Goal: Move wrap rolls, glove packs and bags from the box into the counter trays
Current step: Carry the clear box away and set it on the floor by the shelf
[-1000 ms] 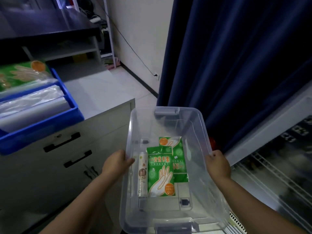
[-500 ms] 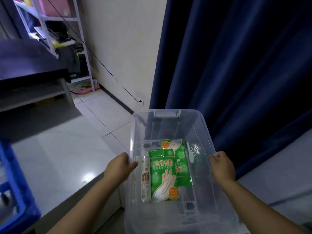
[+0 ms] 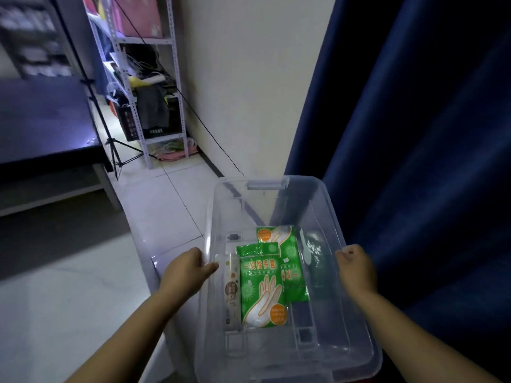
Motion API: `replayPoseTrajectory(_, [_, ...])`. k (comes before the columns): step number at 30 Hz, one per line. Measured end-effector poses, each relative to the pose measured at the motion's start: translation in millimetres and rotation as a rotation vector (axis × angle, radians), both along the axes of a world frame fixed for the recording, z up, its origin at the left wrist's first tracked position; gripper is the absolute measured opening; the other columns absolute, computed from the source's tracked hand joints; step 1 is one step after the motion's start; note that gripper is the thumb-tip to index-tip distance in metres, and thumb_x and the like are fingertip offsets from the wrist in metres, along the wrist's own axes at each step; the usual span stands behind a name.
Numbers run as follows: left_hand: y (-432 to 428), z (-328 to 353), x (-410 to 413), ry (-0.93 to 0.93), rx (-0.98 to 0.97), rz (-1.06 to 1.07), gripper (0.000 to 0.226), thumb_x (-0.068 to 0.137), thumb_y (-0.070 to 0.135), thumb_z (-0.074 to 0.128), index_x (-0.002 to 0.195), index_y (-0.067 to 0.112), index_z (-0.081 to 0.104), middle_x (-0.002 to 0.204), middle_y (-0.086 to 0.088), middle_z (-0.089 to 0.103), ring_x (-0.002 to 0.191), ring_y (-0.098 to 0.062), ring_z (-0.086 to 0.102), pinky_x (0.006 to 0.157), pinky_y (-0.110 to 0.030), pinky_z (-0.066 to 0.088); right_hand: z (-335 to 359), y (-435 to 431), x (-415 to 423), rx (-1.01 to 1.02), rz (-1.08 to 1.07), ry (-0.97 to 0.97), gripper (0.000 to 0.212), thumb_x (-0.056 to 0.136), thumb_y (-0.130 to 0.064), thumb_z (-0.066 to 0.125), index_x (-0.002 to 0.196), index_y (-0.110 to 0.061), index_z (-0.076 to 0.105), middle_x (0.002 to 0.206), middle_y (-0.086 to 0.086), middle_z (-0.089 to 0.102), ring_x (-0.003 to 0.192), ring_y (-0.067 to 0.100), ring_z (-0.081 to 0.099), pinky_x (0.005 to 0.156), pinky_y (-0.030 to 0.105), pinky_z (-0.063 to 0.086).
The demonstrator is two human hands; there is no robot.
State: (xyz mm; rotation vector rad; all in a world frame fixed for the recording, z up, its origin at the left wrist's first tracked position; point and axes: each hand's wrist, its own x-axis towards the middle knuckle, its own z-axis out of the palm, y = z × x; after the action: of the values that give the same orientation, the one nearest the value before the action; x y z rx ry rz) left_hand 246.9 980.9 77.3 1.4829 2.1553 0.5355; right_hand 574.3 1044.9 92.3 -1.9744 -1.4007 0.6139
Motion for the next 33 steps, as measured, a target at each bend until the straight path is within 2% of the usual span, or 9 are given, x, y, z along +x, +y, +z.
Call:
replayPoseTrajectory(3, [42.2,-0.8,-3.3,-0.012,-0.015,0.102,0.035,0.080,0.041,0.066,0.066,0.015,0.047,0.070,-0.006,0.064,0.068,-0.024,0.057,0.060,-0.032,0.040,-4.1,65.2,-9.3,-0.022,0.070,0.060,0.012,0.087,-0.011,0.055,0.076,-0.008,0.052,0.073,0.012,0.059,0.069,0.028,0.054,0.063,0.035,0.043])
replayPoseTrajectory(6, [75.4,2.6,-4.0,-0.015,-0.043,0.192,0.037,0.080,0.038,0.067,0.062,0.019,0.041,0.065,-0.001,0.057,0.066,-0.023,0.053,0.056,-0.029,0.035,-5.4,126.3,-20.2,-0.023,0.136,0.077,0.009,0.085,-0.008,0.056,0.078,-0.003,0.054,0.076,0.016,0.060,0.069,0.029,0.055,0.062,0.034,0.040])
replayPoseTrajectory(10, [108.8,5.6,-10.5,-0.037,-0.039,0.304,0.036,0.082,0.033,0.067,0.061,0.019,0.041,0.060,0.003,0.048,0.059,-0.017,0.046,0.051,-0.027,0.031,-5.0,200.1,-47.9,-0.017,0.250,0.073,0.009,0.085,-0.006,0.058,0.076,-0.005,0.054,0.073,0.013,0.057,0.068,0.026,0.053,0.062,0.033,0.037])
replayPoseTrajectory(13, [125.5,4.6,-22.8,-0.056,-0.045,0.405,0.037,0.082,0.033,0.066,0.061,0.020,0.040,0.061,0.003,0.048,0.058,-0.016,0.045,0.049,-0.027,0.027,-8.2,242.2,-75.9,-0.040,0.332,0.064,0.012,0.085,-0.008,0.057,0.073,-0.007,0.054,0.071,0.014,0.058,0.067,0.027,0.052,0.061,0.033,0.037])
replayPoseTrajectory(17, [152.7,2.5,-52.0,-0.063,-0.025,0.508,0.035,0.082,0.032,0.066,0.061,0.019,0.041,0.061,0.001,0.051,0.055,-0.013,0.044,0.047,-0.026,0.026,-10.2,294.3,-121.9,-0.070,0.416,0.060,0.012,0.085,-0.008,0.056,0.081,0.004,0.056,0.075,0.018,0.058,0.070,0.030,0.054,0.062,0.034,0.037])
replayPoseTrajectory(22, [207.7,-8.2,-107.6,-0.048,-0.008,0.626,0.034,0.079,0.034,0.065,0.059,0.020,0.041,0.059,0.004,0.049,0.054,-0.013,0.044,0.047,-0.026,0.026,-12.8,359.4,-186.1,-0.074,0.492,-0.006,0.017,0.088,-0.017,0.054,0.075,-0.007,0.049,0.068,0.009,0.054,0.063,0.027,0.050,0.054,0.032,0.036])
replayPoseTrajectory(25, [248.4,-10.1,-144.4,-0.088,0.016,0.653,0.031,0.078,0.033,0.064,0.061,0.020,0.043,0.060,0.003,0.051,0.055,-0.014,0.047,0.047,-0.026,0.027,-8.7,402.8,-225.8,-0.077,0.528,-0.025,0.018,0.089,-0.021,0.053,0.077,-0.007,0.050,0.072,0.009,0.055,0.068,0.029,0.053,0.060,0.034,0.040])
replayPoseTrajectory(33, [345.0,2.0,-234.4,-0.187,0.011,0.687,0.020,0.078,0.028,0.060,0.067,0.017,0.048,0.068,0.000,0.059,0.059,-0.014,0.051,0.050,-0.025,0.033,7.1,511.9,-329.7,-0.045,0.524,-0.042,0.014,0.087,-0.020,0.056,0.078,-0.009,0.052,0.075,0.008,0.057,0.070,0.029,0.054,0.062,0.034,0.041])
